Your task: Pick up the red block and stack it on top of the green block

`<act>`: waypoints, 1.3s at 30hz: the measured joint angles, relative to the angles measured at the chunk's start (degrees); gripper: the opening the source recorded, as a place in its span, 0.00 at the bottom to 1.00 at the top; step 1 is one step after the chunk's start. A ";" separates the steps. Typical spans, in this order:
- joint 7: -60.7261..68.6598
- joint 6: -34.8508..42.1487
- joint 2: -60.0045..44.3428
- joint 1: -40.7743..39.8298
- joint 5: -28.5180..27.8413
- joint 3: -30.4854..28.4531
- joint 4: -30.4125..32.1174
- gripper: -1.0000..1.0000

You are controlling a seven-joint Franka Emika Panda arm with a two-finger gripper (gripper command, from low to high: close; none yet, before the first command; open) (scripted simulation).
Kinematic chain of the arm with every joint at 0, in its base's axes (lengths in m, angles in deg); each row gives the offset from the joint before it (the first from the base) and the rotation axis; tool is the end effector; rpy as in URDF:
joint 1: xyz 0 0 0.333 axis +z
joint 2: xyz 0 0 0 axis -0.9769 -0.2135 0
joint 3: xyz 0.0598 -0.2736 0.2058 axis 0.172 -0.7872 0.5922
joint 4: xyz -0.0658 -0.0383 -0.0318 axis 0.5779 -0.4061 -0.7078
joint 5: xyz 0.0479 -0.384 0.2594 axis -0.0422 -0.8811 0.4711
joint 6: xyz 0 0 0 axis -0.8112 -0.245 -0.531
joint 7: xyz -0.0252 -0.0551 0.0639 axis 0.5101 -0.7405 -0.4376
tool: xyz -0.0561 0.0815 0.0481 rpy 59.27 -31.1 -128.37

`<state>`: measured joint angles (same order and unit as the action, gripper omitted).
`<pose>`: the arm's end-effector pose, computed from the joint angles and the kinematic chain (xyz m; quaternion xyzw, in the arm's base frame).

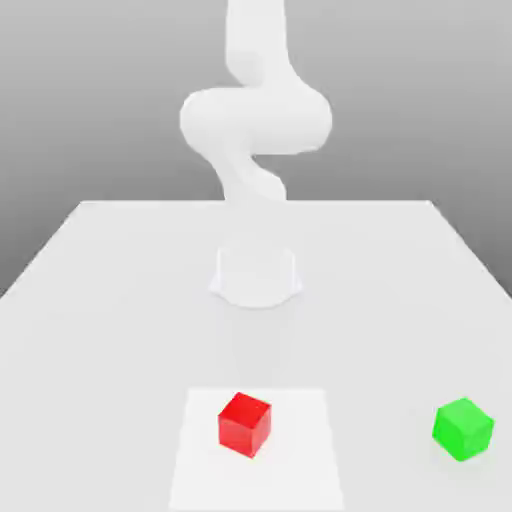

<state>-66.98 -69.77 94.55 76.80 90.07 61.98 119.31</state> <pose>0.4365 -0.0013 0.6784 -0.8530 0.3866 -0.3203 0.1426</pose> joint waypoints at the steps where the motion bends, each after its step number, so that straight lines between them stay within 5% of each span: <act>1: -1.15 -1.35 -2.38 -0.40 0.19 0.27 1.23 0.50; 19: -22.15 -22.77 -40.08 -4.81 -0.49 3.16 21.04 0.50; 26: -25.47 -34.35 -54.61 -3.74 -2.96 1.49 20.78 0.50; 27: -25.62 -35.38 -55.82 -3.59 -3.16 1.29 20.62 0.00; 34: -25.75 -35.35 -55.70 -3.69 -3.29 1.38 20.64 0.00; 39: -24.47 -27.59 -46.62 -4.42 -1.54 2.52 21.97 0.00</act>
<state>-91.45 -97.36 47.93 72.38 88.52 64.50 141.29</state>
